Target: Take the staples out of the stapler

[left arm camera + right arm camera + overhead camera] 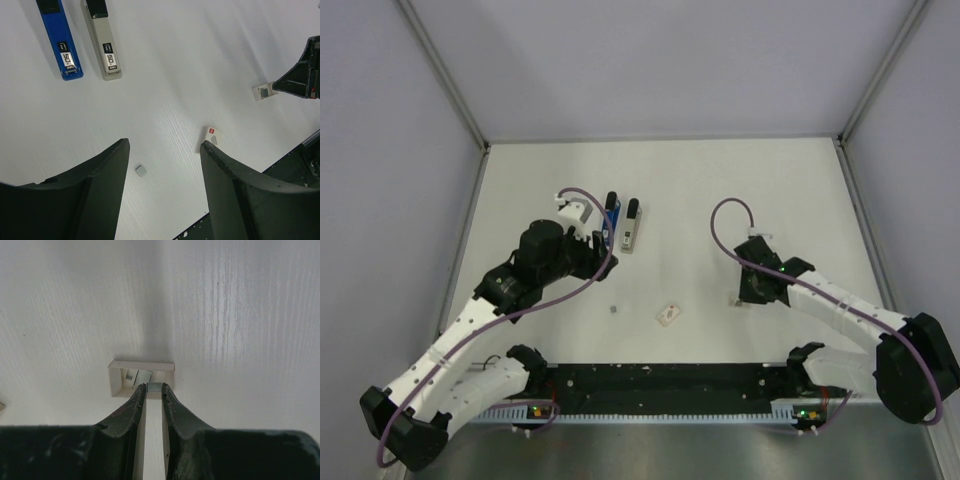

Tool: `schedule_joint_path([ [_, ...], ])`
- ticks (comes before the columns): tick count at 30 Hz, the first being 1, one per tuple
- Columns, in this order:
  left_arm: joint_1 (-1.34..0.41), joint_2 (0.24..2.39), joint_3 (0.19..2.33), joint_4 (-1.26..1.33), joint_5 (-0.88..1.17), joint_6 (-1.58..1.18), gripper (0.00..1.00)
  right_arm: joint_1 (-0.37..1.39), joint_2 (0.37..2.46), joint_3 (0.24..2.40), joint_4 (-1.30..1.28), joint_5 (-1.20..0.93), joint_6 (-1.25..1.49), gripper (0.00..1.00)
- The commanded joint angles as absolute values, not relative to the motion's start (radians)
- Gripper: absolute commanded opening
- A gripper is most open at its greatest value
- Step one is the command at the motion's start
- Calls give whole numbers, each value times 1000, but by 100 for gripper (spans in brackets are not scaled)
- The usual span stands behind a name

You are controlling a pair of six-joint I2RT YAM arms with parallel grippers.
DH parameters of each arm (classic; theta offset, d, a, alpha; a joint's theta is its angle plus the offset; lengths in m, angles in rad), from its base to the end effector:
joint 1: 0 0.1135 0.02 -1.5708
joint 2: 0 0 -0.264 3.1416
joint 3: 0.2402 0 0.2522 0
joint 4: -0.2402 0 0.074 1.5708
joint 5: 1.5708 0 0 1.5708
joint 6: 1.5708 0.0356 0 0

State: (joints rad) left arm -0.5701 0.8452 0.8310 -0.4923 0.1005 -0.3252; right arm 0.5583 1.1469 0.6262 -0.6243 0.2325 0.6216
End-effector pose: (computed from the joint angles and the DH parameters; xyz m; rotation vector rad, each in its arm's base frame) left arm 0.1549 -0.1035 0.3144 0.3242 2.1157 -0.6423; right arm 0.1728 0.0983 0.1854 0.1513 2.6571 0.0618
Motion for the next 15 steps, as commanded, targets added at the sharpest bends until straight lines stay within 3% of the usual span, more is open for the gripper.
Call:
schedule_joint_path([
  [1, -569, 844, 836, -454, 100, -307, 64, 540, 1121, 612, -601, 264, 666, 14],
  [15, -571, 844, 836, -456, 94, -305, 65, 537, 1147, 606, -574, 259, 678, 15],
])
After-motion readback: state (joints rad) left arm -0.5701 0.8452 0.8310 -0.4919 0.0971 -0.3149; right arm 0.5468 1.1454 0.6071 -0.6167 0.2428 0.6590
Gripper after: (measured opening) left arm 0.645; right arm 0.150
